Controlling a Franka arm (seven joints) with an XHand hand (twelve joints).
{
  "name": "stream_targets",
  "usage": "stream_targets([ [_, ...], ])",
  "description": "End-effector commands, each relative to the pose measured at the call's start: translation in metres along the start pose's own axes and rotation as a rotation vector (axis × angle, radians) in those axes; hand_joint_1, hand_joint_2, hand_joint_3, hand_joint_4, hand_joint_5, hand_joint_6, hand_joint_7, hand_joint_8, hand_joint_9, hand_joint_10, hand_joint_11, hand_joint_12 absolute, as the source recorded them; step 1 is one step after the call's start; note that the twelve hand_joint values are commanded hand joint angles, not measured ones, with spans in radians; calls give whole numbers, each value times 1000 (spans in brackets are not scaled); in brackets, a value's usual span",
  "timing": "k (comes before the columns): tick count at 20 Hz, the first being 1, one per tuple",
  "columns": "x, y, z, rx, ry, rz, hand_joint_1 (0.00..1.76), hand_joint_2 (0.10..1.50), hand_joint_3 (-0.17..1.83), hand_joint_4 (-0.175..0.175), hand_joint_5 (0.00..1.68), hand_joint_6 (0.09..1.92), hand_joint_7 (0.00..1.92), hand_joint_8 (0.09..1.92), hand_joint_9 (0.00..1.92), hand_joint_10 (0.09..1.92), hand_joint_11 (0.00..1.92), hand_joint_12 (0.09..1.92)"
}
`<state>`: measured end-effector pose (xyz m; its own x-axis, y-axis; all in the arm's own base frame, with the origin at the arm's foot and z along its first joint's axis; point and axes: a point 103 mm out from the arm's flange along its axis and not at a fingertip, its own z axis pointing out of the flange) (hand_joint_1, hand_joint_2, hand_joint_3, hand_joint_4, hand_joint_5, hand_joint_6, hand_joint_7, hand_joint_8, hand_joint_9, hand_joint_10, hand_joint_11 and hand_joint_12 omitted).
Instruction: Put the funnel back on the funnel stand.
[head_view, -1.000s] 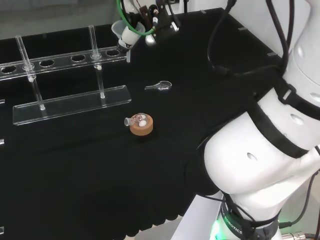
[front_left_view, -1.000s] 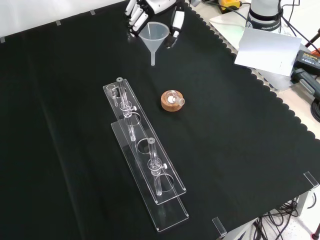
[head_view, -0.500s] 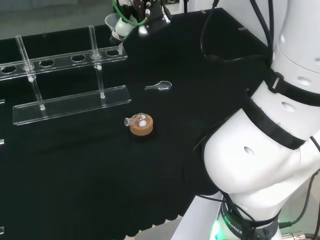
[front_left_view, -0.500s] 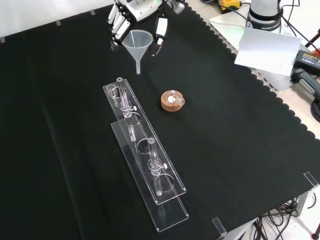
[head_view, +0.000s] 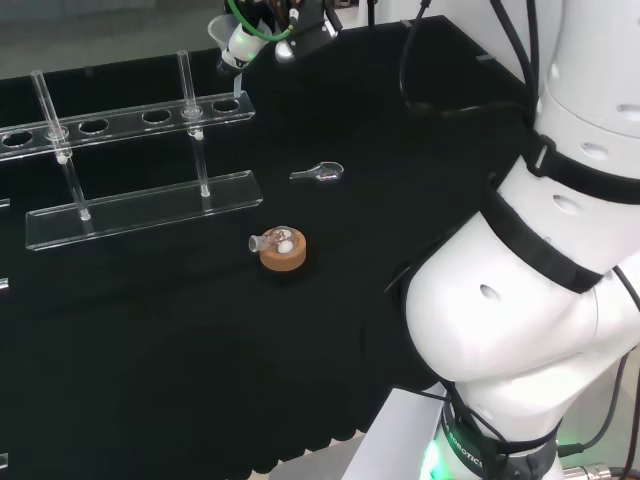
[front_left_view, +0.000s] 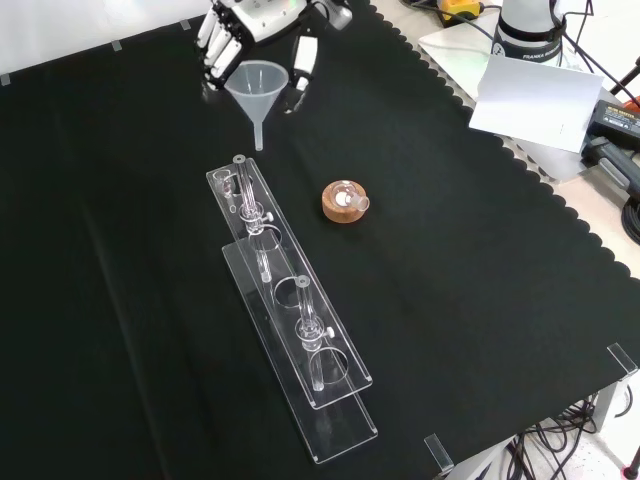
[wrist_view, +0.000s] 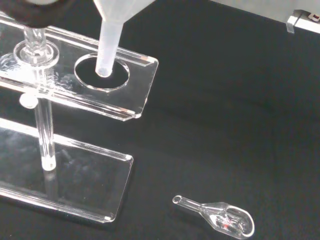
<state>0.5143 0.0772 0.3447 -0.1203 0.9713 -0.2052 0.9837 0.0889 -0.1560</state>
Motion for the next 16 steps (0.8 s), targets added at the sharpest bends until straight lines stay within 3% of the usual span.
stream_targets([
  [1, 5, 35, 12, 1, 3, -33, 799, 803, 424, 58, 847, 548, 683, 616, 956, 370, 789, 1143],
  [16, 10, 56, 31, 39, 10, -58, 802, 804, 430, 52, 839, 559, 675, 623, 956, 370, 798, 1132],
])
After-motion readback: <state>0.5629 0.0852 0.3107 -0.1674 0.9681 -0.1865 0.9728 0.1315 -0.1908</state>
